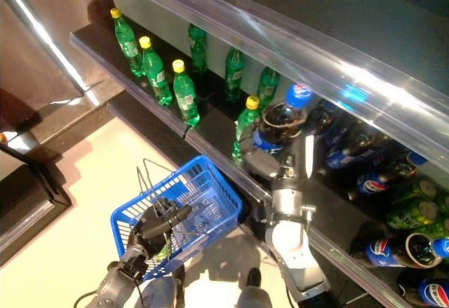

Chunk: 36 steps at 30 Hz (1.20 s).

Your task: Pick up the drink and place into the basket.

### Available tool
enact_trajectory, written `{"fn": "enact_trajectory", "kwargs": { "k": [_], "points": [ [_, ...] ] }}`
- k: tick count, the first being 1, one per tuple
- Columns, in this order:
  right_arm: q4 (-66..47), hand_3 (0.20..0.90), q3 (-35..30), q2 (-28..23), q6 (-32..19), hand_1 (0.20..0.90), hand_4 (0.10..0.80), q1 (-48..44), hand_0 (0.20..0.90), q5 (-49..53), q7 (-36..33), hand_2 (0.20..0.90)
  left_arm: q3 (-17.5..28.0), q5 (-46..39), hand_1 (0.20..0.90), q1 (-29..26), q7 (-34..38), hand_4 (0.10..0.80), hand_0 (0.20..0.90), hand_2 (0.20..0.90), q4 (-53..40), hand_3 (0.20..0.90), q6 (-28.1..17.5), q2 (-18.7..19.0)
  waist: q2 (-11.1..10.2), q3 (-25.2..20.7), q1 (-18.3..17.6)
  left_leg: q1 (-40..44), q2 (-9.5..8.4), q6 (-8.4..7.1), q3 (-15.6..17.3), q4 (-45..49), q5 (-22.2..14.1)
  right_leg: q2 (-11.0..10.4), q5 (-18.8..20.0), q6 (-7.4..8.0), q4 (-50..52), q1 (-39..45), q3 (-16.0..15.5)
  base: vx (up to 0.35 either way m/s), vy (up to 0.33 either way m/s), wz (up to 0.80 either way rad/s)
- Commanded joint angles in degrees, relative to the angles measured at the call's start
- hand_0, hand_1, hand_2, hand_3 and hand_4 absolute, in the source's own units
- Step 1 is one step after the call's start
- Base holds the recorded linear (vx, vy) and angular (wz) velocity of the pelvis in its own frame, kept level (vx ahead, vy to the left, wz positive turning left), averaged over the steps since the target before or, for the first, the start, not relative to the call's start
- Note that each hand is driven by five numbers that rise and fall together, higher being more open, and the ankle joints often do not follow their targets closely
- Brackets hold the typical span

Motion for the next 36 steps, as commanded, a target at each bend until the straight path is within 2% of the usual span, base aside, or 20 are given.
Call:
{"fn": "enact_trajectory", "kwargs": {
  "k": [1,15,20,22,32,36],
  "points": [
    [-8.5,0.2,0.0,-1.9,-7.4,0.3,0.1,-6.0,0.3,-0.4,1.8,0.3,-1.0,-0.3,0.3,-6.9,-12.0,0.1,0.3,0.3,-20.2,0.2,-6.1,0.0,-0.4,-13.6,1.2,-2.3,1.62,-4.16,-3.7,4.9,-1.3,-0.9,1.5,1.04,1.0,-0.2,-2.3,-0.028,0.056,0.17],
    [-5.6,0.2,5.8,1.0,-4.1,0.3,0.1,-7.0,0.3,5.1,3.8,0.3,-4.0,-1.6,0.3,-8.3,-13.4,0.1,0.3,0.3,-22.8,0.2,-4.3,0.1,-0.5,-14.9,2.0,-0.9,-0.68,-2.96,-5.1,2.0,-1.6,-0.9,1.5,0.99,0.8,-1.1,-2.6,-0.008,0.041,0.05],
    [-4.8,0.2,8.6,2.9,-4.0,0.3,0.1,-8.7,0.3,7.0,2.4,0.3,-6.2,-1.3,0.3,-9.4,-13.6,0.1,0.3,0.3,-22.8,0.2,-4.9,0.3,-0.7,-14.8,2.5,-1.0,-1.26,-2.62,-5.8,2.1,-2.0,-1.1,1.5,0.91,0.9,-1.4,-2.9,-0.005,0.027,0.1],
    [-3.7,0.2,10.2,4.3,-3.2,0.3,0.1,-10.8,0.3,7.1,1.7,0.3,-8.4,-0.5,0.3,-10.3,-12.9,0.1,0.3,0.3,-22.7,0.2,-5.5,0.1,-0.6,-14.7,2.7,-1.1,-1.57,-2.45,-6.2,2.0,-2.0,-1.1,1.6,0.83,1.0,-1.5,-3.1,-0.001,0.033,0.09],
    [-1.1,0.2,13.5,5.9,0.7,0.3,0.1,-13.7,0.3,5.9,0.3,0.3,-11.5,-0.9,0.3,-12.2,-12.7,0.1,0.3,0.3,-21.9,0.2,-5.5,0.0,-0.6,-14.9,3.3,-0.7,-2.51,-1.89,-7.0,0.9,-2.1,-1.5,1.8,1.29,1.1,-2.0,-3.4,0.002,0.03,0.04],
    [3.2,0.2,16.1,5.9,3.0,0.3,0.1,-13.0,0.3,1.0,0.8,0.3,-13.1,-1.6,0.3,-12.6,-15.4,0.1,0.3,0.3,-22.3,0.2,-5.4,0.1,-0.5,-14.9,3.5,-1.2,-3.04,-1.55,-7.4,1.4,-2.2,-2.0,2.0,1.51,1.7,-2.7,-3.5,0.01,0.03,0.1]
  ]
}}
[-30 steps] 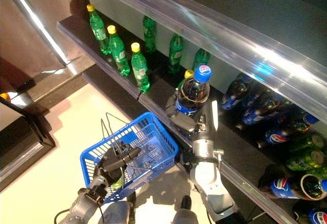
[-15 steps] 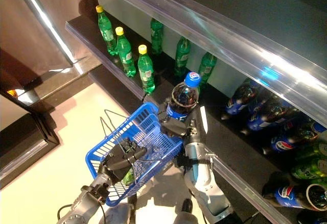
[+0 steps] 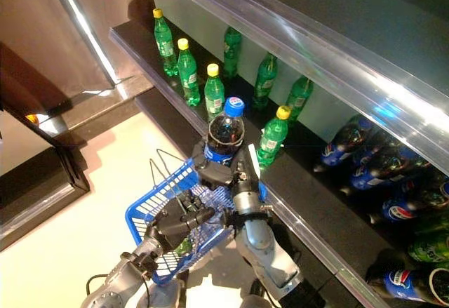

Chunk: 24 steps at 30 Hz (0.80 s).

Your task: Pick up the drink and place into the basket.

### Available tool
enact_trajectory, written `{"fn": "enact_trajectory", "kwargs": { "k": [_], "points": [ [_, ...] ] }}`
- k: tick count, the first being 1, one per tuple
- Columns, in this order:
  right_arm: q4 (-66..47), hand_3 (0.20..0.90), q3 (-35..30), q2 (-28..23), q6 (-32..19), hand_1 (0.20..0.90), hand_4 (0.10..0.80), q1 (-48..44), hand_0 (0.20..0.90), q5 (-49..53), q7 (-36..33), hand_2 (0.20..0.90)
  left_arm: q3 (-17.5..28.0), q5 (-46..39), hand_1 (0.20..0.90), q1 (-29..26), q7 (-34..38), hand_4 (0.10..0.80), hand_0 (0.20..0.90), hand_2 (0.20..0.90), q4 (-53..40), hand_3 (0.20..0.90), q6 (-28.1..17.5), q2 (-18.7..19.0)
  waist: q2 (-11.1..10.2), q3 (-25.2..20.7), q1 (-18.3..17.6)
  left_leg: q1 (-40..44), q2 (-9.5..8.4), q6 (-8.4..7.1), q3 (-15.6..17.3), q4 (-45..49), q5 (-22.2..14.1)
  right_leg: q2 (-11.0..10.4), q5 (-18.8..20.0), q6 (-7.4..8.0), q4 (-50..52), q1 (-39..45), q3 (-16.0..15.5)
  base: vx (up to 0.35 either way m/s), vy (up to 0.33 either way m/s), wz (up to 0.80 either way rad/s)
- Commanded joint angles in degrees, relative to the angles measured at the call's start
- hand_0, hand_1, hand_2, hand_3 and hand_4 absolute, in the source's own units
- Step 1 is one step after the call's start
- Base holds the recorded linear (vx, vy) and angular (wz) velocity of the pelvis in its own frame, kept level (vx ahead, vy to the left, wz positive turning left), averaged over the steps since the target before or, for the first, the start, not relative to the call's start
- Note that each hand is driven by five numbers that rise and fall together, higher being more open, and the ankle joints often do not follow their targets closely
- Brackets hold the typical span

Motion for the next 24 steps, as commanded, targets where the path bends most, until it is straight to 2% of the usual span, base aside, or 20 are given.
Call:
{"fn": "enact_trajectory", "kwargs": {
  "k": [1,7,15,20,24],
  "points": [
    [0.9,0.2,3.5,3.5,-5.5,0.3,0.1,-6.7,0.3,-9.0,0.8,0.3,-4.2,-0.5,0.3,-8.3,-14.5,0.1,0.3,0.3,-16.5,0.2,-7.6,-3.7,-0.4,-12.3,0.7,-1.1,-0.75,-2.16,-3.6,5.5,-4.9,-0.7,2.3,0.76,2.8,-4.1,0.2,0.001,0.029,0.06],
    [8.5,0.2,4.1,2.6,-5.6,0.3,0.1,-6.5,0.3,-12.1,-0.5,0.3,-4.9,-2.0,0.3,-9.2,-21.6,0.1,0.3,0.3,-18.3,0.2,-7.2,-3.7,-0.1,-10.8,1.1,-2.5,-1.13,-1.93,-4.1,6.4,-4.9,-1.3,2.8,0.95,3.5,-5.2,-0.2,-0.027,0.021,0.1],
    [12.9,0.2,1.2,2.0,-5.9,0.3,0.1,-7.5,0.3,-17.4,-4.3,0.3,-4.0,-5.5,0.3,-10.1,-24.5,0.1,0.3,0.3,-20.2,0.2,-4.8,-3.6,0.3,-8.7,1.3,-4.0,-1.26,-2.0,-4.7,8.0,-5.2,-1.8,3.0,1.09,4.2,-5.9,-0.6,-0.007,0.003,0.03],
    [16.4,0.2,1.0,1.0,-6.1,0.3,0.1,-8.2,0.3,-20.4,-3.1,0.3,-4.1,-6.4,0.3,-9.8,-26.4,0.1,0.3,0.3,-20.5,0.2,-2.8,-4.0,0.6,-7.5,1.6,-5.1,-1.64,-1.88,-5.6,8.6,-5.2,-2.1,3.1,1.3,4.6,-6.7,-0.4,-0.027,0.0,0.12],
    [19.0,0.2,2.2,-0.3,-6.1,0.3,0.1,-9.6,0.3,-21.9,-1.6,0.3,-4.9,-6.0,0.3,-10.1,-28.7,0.1,0.3,0.3,-20.3,0.2,-3.0,-3.8,0.7,-5.9,1.8,-6.1,-1.92,-1.8,-6.2,9.2,-5.2,-2.3,3.2,1.34,5.1,-7.4,-0.6,-0.045,-0.004,0.06]
  ]
}}
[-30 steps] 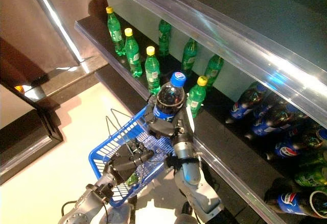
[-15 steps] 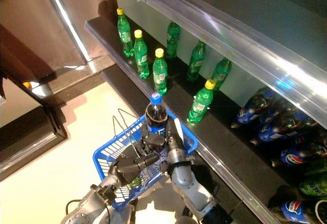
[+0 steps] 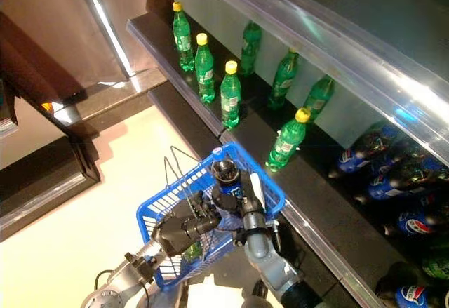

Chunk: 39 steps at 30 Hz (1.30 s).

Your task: Pick up the drink and place into the basket.

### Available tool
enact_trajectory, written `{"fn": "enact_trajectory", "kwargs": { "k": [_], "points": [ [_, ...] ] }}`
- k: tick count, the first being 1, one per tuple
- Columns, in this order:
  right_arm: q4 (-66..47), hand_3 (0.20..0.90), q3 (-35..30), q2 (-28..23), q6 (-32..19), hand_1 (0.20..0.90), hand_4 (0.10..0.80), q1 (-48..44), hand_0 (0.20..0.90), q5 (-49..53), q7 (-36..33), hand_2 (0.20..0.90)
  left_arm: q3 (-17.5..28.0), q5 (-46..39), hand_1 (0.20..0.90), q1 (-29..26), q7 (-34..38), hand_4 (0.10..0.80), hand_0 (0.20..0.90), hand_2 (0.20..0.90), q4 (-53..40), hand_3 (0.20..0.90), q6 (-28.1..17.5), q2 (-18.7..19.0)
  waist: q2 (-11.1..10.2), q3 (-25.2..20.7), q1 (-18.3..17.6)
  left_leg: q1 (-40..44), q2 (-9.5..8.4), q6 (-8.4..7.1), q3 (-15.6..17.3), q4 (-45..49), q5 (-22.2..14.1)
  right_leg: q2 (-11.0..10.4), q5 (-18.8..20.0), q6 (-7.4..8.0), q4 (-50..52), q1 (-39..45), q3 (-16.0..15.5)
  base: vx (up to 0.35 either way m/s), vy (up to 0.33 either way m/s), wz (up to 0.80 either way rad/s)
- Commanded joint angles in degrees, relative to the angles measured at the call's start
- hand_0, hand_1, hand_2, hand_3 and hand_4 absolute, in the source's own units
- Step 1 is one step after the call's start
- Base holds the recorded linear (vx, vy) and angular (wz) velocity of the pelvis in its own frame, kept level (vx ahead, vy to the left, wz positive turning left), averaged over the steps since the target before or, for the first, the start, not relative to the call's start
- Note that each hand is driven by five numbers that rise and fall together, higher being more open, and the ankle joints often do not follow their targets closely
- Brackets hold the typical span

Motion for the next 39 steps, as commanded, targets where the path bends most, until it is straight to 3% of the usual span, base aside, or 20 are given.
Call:
{"fn": "enact_trajectory", "kwargs": {
  "k": [1,6,12,16,28,39],
  "points": [
    [-4.0,0.2,1.0,0.8,-7.5,0.3,0.1,-9.3,0.3,-5.6,0.5,0.3,-2.8,0.0,0.3,-9.1,-16.1,0.1,0.3,0.3,-20.3,0.2,-4.9,-5.8,0.6,-5.2,1.3,-2.3,-0.44,-2.36,-3.1,8.5,-5.8,-1.3,3.7,0.57,4.6,-5.8,1.8,-0.066,-0.004,0.02],
    [0.8,0.2,3.8,-0.7,-1.0,0.3,0.1,-13.6,0.3,-6.6,6.5,0.3,-3.7,-0.6,0.3,-11.5,-17.4,0.1,0.3,0.3,-19.6,0.2,-3.6,-5.7,0.5,-3.3,1.8,-3.8,-0.78,-2.49,-3.8,9.5,-5.9,-1.8,3.9,0.8,5.2,-6.8,1.6,-0.044,-0.016,0.11],
    [9.4,0.2,11.0,-2.7,10.1,0.3,0.1,-20.0,0.3,-9.8,21.5,0.3,-4.4,-1.6,0.3,-15.1,-18.4,0.1,0.3,0.3,-18.0,0.2,-0.9,-5.5,-0.6,-0.3,3.8,-6.4,-1.06,-2.73,-5.0,11.5,-5.8,-2.5,4.4,1.38,6.0,-7.9,0.5,-0.036,-0.077,0.06],
    [13.6,0.2,15.8,-2.5,12.1,0.3,0.1,-23.4,0.3,-12.7,27.2,0.3,-4.5,-1.0,0.3,-15.7,-18.8,0.1,0.3,0.3,-17.7,0.2,1.6,-5.6,-1.0,0.9,5.3,-6.9,-0.91,-2.73,-6.0,12.0,-5.7,-2.3,4.7,1.67,5.9,-7.6,0.1,0.015,-0.112,0.15],
    [25.2,0.2,23.8,3.3,10.5,0.3,0.1,-31.4,0.3,-25.2,42.3,0.3,-5.8,0.3,0.3,-17.6,-17.3,0.1,0.3,0.3,-16.8,0.2,7.9,-7.5,-2.2,2.5,8.9,-9.8,-1.44,-2.52,-8.8,14.1,-5.8,-2.2,5.7,2.23,5.7,-8.0,-1.0,0.024,-0.079,0.09],
    [39.1,0.2,26.0,7.7,13.1,0.3,0.1,-33.0,0.3,-26.0,48.8,0.3,-5.6,0.0,0.3,-19.8,-16.7,0.1,0.3,0.3,-17.7,0.2,10.1,-7.6,-2.5,3.4,11.0,-11.3,-1.36,-2.51,-10.0,14.4,-5.6,-2.0,6.1,2.29,5.6,-8.5,-2.2,0.028,-0.054,0.11]
  ]
}}
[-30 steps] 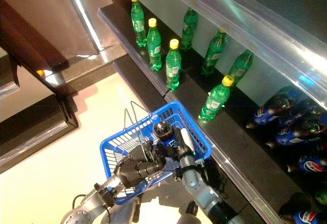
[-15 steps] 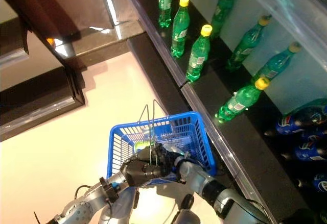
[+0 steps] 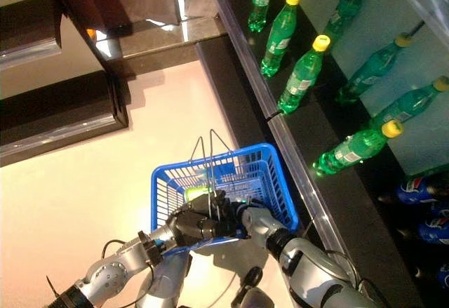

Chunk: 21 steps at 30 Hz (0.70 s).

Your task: Pick up the drink and place into the basket.

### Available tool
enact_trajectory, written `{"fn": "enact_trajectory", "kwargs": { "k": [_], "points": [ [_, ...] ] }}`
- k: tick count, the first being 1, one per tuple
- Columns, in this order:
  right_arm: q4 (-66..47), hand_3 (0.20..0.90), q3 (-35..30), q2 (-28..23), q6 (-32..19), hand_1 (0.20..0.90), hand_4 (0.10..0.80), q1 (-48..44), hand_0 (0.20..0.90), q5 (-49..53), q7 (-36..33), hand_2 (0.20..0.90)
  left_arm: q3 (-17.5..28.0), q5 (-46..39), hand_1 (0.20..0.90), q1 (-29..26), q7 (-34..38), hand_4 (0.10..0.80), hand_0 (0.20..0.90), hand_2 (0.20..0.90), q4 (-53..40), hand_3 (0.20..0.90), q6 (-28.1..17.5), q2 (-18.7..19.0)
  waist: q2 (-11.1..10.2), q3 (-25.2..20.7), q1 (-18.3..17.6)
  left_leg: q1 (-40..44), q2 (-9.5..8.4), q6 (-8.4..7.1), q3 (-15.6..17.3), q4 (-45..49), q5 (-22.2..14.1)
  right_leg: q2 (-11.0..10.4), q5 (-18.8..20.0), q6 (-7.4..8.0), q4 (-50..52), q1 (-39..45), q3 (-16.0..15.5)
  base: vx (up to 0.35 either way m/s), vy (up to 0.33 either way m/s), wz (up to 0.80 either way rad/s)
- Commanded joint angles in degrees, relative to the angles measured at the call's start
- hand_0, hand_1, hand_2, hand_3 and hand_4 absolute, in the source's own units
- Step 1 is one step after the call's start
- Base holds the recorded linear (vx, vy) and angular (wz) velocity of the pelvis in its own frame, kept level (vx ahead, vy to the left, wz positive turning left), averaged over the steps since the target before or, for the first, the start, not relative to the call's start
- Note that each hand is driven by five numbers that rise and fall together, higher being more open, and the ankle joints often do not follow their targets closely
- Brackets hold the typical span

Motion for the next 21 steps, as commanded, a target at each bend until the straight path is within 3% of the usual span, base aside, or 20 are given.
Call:
{"fn": "enact_trajectory", "kwargs": {
  "k": [1,17,18,20,21],
  "points": [
    [3.8,0.2,4.6,4.5,-1.4,0.3,0.1,-2.9,0.3,-1.8,6.9,0.3,-4.0,-1.8,0.3,-7.1,-13.5,0.1,0.3,0.3,-21.7,0.2,-1.5,-9.4,-1.9,-3.1,1.5,-3.5,-0.32,-2.51,-2.4,9.1,-6.0,-1.9,8.9,2.4,0.1,-5.4,4.0,0.042,-0.05,0.06],
    [14.4,0.2,2.9,9.2,7.6,0.3,0.1,-1.0,0.3,-9.9,3.2,0.3,-4.4,-2.1,0.3,-8.9,-11.4,0.1,0.3,0.3,-24.3,0.2,-0.7,-9.6,-1.2,-2.0,1.8,-4.8,0.28,-2.61,-2.3,9.8,-6.2,-2.0,9.2,2.54,0.3,-6.6,3.6,0.007,-0.013,0.02],
    [14.7,0.227,2.8,9.5,7.6,0.324,0.127,-1.0,0.324,-9.8,2.4,0.324,-4.5,-2.1,0.3,-9.0,-11.2,0.1,0.3,0.3,-24.4,0.2,-0.7,-9.8,-1.1,-1.9,1.8,-4.9,0.26,-2.62,-2.3,9.8,-6.2,-2.0,9.2,2.51,0.4,-6.7,3.6,0.0,0.0,0.0],
    [15.3,0.521,2.5,9.6,6.9,0.575,0.421,-1.1,0.575,-9.2,1.2,0.575,-4.4,-2.1,0.3,-8.8,-11.0,0.1,0.3,0.3,-24.9,0.2,-0.5,-9.8,-1.0,-1.8,1.8,-5.1,0.24,-2.63,-2.3,10.0,-6.3,-2.1,9.2,2.51,0.6,-7.0,3.6,0.0,0.0,0.0],
    [15.4,0.82,2.3,9.6,6.6,0.832,0.72,-1.0,0.832,-9.1,0.6,0.832,-4.4,-2.0,0.3,-8.7,-11.1,0.1,0.3,0.3,-25.0,0.2,-0.4,-9.8,-0.9,-1.8,1.8,-5.1,0.23,-2.66,-2.4,10.1,-6.3,-2.1,9.2,2.49,0.6,-7.0,3.6,0.0,0.0,0.0]
  ]
}}
